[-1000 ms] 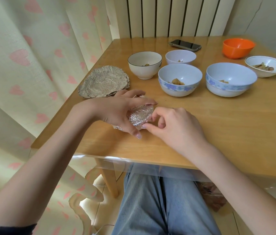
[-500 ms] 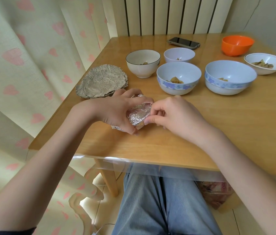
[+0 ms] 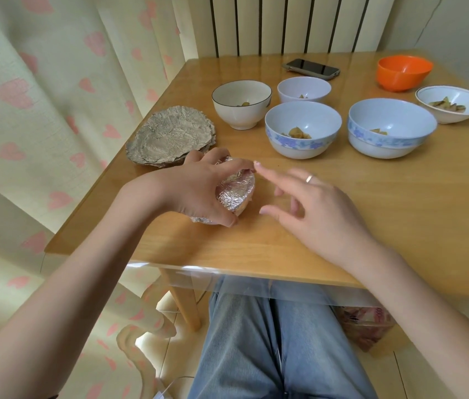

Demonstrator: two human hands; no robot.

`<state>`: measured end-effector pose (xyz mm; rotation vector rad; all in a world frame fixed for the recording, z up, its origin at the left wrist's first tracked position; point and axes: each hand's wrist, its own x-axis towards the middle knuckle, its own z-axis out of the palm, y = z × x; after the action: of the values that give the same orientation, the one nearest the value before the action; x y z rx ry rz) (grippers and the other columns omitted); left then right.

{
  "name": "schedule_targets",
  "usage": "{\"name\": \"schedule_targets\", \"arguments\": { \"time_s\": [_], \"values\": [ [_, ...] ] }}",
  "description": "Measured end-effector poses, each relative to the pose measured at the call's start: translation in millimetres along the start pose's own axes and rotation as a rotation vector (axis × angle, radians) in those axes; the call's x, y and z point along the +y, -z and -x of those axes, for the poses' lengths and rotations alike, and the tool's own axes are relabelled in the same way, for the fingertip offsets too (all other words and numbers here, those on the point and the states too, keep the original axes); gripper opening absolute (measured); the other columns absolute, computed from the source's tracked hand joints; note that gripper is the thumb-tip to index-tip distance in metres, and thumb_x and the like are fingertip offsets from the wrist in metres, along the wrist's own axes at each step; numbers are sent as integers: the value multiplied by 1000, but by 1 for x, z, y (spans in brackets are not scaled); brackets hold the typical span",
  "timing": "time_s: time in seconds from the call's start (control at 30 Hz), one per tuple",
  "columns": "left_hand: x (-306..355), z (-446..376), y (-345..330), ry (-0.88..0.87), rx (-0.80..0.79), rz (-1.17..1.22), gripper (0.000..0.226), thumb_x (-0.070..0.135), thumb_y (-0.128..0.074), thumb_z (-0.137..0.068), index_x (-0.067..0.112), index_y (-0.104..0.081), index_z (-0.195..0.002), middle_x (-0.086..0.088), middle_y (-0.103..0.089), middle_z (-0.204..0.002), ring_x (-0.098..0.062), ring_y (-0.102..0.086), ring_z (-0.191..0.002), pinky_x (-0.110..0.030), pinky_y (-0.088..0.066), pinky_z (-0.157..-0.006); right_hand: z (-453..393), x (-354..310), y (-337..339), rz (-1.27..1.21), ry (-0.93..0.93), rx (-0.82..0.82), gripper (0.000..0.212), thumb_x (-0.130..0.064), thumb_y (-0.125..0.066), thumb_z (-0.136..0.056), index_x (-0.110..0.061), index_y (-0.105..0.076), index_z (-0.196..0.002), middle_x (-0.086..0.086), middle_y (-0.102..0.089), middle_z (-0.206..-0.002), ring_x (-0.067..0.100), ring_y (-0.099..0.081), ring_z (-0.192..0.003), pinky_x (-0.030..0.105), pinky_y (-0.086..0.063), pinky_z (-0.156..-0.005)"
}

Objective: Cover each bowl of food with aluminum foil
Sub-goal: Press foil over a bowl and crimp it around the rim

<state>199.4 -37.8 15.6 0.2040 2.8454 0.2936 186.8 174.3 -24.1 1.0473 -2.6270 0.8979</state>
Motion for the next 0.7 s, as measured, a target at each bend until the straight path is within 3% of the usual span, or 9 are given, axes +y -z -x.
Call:
{"name": "schedule_targets", "arguments": {
  "time_s": [0.17,0.3,0.4,0.5,0.6,0.7],
  "values": [
    [5,1,0,50,17,11,88,47,-77,-69,57,-23,-138,9,-19,-150,-25,-16,-137,-39,-33,-102,19,-17,-24,-2,-8,-170,63,-34,-46,-96,-27,-17,-151,-12,-37,-122,9,-48,-94,31,-48,-77],
    [9,3,0,75,34,4,89,51,-76,-70,54,-22,-141,6,-21,-148,-28,-19,-136,-35,-30,-94,19,-24,-39,-172,-54,-215,67,-22,-43,-99,-17,-3,-152,-6,-31,-128,9,-35,-110,18,-30,-98],
    [10,6,4,123,-21,-14,110,68,-76,-59,57,-9,-145,6,-16,-154,-28,-16,-140,-43,-31,-103,14,-18,-36,-295,-112,-208,64,-22,-49,-97,-17,-15,-152,-10,-33,-122,7,-36,-107,20,-32,-97],
    [7,13,10,137,-108,-103,139,83,-66,-35,64,28,-135,5,12,-163,-28,4,-150,-57,-15,-116,11,-8,-27,-327,-137,-129,67,-24,-59,-92,-23,-25,-150,-13,-38,-119,0,-41,-94,19,-38,-92],
    [-6,20,17,67,-111,-165,145,74,-77,-41,62,36,-131,7,29,-159,-19,25,-147,-50,5,-119,13,-6,-21,-282,-103,-58,65,-22,-68,-85,-28,-38,-143,-13,-44,-113,-2,-45,-92,15,-39,-85],
    [-18,19,20,-40,-125,-145,141,53,-88,-54,63,27,-135,14,25,-159,-10,24,-146,-42,4,-120,15,-13,-23,-267,-61,77,39,-18,-74,-79,-23,-55,-112,-14,-48,-96,2,-48,-87,16,-42,-76]
  ]
}}
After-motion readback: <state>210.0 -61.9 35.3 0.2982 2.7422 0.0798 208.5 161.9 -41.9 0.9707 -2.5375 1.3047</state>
